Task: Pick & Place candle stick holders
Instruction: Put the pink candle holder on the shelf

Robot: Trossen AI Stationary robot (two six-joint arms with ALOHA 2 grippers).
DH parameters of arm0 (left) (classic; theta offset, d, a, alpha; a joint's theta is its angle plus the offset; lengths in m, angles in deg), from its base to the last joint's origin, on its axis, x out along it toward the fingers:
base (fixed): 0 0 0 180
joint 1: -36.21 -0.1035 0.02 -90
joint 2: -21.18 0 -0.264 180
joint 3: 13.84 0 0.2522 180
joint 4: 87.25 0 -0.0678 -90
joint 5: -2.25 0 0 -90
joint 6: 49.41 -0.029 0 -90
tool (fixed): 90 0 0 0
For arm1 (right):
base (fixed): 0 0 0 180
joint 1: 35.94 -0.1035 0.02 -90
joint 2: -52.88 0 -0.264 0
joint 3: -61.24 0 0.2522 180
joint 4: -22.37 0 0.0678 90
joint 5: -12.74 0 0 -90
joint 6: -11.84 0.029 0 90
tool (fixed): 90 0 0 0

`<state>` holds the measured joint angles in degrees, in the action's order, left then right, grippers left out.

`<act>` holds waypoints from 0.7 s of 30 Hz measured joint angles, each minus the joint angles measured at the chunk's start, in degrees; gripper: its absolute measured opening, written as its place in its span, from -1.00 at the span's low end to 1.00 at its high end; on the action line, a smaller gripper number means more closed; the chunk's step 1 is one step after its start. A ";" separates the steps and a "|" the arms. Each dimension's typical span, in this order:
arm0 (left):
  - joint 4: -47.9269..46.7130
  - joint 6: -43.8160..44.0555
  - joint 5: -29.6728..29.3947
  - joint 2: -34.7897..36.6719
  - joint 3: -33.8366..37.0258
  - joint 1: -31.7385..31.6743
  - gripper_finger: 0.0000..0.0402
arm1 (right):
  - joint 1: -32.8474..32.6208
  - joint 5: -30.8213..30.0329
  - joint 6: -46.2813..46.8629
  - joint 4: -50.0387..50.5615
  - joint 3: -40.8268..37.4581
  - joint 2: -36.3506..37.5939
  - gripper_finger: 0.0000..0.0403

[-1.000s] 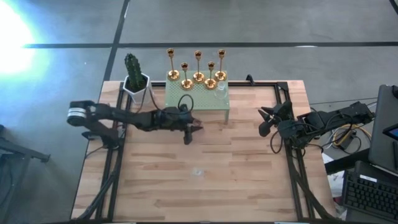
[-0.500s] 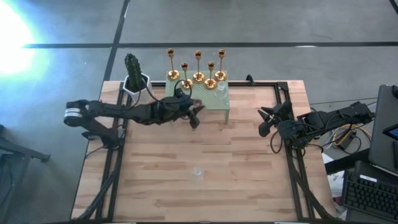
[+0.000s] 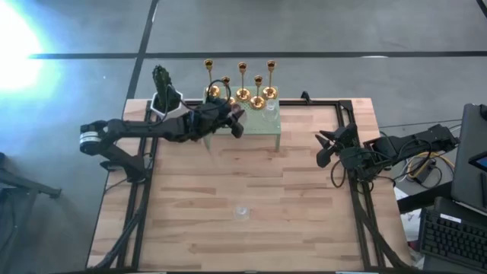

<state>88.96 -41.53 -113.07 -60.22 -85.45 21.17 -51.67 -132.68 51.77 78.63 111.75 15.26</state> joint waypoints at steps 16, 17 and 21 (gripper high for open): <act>0.15 -0.31 0.19 -0.63 -1.85 -4.36 -0.35 | 0.00 -0.08 0.10 -1.54 0.09 -0.02 -0.51; -0.05 -0.25 0.31 -1.15 -2.23 -4.46 -0.35 | 0.00 -0.09 0.10 -1.55 0.09 -0.02 -0.50; -2.59 0.01 1.30 -4.88 -4.78 -4.39 -0.35 | 0.00 -0.11 0.10 -1.54 0.09 -0.02 -0.48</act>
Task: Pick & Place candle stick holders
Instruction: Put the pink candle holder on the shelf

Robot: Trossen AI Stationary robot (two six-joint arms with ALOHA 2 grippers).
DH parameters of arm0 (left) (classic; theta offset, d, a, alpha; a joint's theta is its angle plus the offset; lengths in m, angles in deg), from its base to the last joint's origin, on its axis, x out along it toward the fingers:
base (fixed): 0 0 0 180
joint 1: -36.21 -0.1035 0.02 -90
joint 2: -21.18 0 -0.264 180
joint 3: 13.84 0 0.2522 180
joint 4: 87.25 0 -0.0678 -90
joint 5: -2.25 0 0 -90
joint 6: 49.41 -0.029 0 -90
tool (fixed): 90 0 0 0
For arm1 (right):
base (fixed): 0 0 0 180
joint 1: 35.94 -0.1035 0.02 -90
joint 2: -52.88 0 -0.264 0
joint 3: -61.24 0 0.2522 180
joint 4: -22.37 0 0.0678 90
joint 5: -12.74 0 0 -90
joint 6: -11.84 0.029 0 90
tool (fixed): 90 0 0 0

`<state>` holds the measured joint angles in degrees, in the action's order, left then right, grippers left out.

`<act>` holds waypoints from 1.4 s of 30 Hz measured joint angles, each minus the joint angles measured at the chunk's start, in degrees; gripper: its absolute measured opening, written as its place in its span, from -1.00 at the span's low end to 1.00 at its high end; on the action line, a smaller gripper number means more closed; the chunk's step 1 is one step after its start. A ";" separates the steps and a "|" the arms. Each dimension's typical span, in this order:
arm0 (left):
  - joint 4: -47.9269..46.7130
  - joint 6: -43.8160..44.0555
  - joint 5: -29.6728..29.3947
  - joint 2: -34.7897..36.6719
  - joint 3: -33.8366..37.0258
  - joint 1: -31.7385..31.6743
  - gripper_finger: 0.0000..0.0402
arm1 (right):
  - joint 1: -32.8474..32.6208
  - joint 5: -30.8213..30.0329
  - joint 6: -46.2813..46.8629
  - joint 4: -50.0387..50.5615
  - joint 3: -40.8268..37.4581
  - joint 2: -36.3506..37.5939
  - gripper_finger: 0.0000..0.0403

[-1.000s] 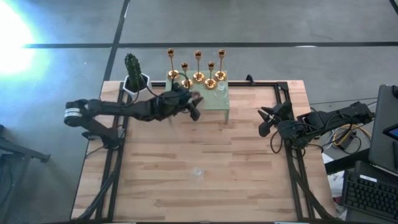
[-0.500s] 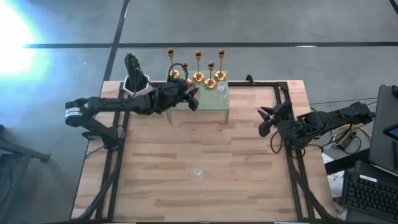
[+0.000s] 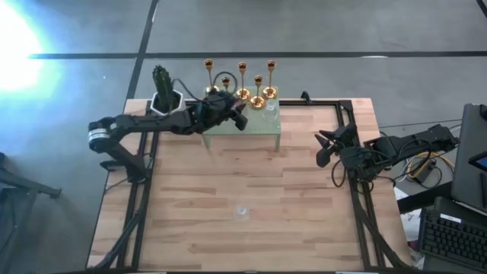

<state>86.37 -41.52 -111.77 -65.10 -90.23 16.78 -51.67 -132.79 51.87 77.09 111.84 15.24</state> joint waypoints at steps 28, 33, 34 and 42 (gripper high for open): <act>-5.03 3.36 -0.76 -6.47 -4.69 0.08 -0.35 | 0.00 0.50 0.02 0.47 -0.13 0.00 -0.53; -5.28 3.40 -0.76 -6.47 -4.68 0.08 -0.30 | 0.00 0.49 0.04 0.40 -0.15 0.00 -0.50; -5.41 3.37 -0.76 -6.47 -4.68 0.08 -0.27 | 0.00 0.50 0.03 0.39 -0.15 0.00 -0.49; -5.80 3.24 -0.74 -6.47 -4.50 0.08 -0.04 | -0.02 1.87 0.04 0.24 -0.20 0.00 -0.54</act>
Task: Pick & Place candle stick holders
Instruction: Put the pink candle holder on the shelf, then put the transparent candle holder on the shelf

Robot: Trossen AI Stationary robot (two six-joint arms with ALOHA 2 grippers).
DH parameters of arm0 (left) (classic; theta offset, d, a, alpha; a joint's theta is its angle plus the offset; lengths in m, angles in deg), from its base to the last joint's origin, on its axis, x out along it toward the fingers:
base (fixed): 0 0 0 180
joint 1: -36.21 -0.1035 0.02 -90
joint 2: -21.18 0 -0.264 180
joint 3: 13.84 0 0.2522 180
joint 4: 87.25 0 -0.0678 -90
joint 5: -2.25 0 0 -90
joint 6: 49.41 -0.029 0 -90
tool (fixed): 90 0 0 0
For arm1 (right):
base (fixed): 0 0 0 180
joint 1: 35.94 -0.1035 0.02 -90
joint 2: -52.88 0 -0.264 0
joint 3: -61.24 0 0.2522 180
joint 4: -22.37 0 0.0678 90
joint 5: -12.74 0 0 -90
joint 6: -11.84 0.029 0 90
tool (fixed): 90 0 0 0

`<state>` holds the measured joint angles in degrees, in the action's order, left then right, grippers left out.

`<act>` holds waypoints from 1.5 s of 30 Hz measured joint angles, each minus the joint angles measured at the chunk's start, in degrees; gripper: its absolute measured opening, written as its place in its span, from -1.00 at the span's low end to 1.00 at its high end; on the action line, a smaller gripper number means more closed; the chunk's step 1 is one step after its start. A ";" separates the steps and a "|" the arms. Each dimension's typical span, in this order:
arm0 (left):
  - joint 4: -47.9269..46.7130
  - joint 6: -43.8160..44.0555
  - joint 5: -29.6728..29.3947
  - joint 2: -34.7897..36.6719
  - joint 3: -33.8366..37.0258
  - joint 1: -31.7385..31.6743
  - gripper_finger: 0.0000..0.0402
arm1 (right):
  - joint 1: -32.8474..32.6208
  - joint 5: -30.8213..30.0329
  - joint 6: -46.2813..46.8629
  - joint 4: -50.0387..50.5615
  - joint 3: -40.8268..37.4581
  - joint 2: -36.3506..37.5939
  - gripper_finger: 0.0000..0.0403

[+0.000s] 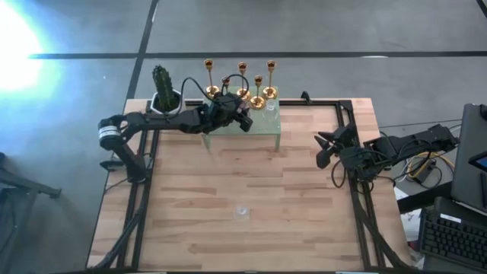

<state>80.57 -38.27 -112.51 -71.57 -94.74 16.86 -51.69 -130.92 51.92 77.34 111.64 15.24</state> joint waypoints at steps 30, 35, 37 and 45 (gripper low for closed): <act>-23.16 2.54 3.40 11.35 0.00 5.71 0.47 | 0.02 0.12 0.21 0.34 -0.02 0.02 -0.51; -30.04 -0.07 8.07 14.32 3.39 10.77 0.47 | 0.00 0.10 -1.14 0.48 -0.04 0.02 -0.56; -29.71 -1.92 10.22 15.86 6.13 13.18 0.47 | 0.00 0.05 -2.56 0.49 -0.10 0.02 -0.58; -18.98 -4.69 13.84 22.80 21.13 23.59 0.47 | 0.02 -0.49 -5.80 0.46 -0.11 0.02 -0.65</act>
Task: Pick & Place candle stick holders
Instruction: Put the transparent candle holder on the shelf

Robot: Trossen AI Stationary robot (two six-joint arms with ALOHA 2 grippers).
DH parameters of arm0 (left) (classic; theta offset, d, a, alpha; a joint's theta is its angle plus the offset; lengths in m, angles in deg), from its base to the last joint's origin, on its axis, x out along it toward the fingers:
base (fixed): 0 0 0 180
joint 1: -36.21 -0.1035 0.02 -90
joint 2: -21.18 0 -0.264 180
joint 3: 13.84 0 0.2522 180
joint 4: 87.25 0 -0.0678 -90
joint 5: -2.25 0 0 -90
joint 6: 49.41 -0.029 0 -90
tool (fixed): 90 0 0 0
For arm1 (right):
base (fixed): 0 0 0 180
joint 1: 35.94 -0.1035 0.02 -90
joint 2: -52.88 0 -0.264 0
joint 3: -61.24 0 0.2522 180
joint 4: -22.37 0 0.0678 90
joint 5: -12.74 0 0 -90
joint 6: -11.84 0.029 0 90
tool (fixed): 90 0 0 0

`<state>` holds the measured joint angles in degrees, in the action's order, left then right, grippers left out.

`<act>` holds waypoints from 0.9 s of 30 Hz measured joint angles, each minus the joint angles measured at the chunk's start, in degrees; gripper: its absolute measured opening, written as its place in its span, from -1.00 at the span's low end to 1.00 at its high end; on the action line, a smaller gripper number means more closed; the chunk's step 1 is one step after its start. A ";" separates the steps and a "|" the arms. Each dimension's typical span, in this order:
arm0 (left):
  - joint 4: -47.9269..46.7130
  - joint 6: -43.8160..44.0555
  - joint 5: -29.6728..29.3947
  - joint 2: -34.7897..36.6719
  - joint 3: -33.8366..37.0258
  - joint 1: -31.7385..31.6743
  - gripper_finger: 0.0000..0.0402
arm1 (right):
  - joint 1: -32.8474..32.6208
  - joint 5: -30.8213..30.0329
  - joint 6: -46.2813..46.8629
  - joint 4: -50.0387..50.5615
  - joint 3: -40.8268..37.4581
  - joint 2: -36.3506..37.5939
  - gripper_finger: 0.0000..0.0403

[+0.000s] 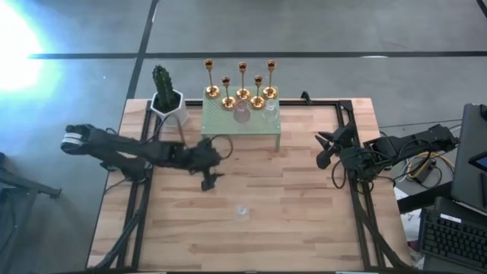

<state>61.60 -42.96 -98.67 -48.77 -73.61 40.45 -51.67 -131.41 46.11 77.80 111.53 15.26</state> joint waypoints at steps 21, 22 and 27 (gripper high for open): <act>41.26 4.27 -0.52 5.73 28.44 13.11 0.46 | 0.00 0.15 -0.69 -0.42 0.09 -0.01 -0.55; 42.33 2.18 0.36 5.14 28.55 13.12 0.45 | 0.00 0.15 -0.69 -0.42 0.09 -0.02 -0.54; 45.48 -7.95 11.85 -1.54 27.48 13.20 0.42 | 0.00 0.14 -0.69 -0.44 0.09 -0.02 -0.54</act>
<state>107.08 -50.91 -86.81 -50.31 -46.13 53.65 -51.67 -131.27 45.43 77.36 111.62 15.24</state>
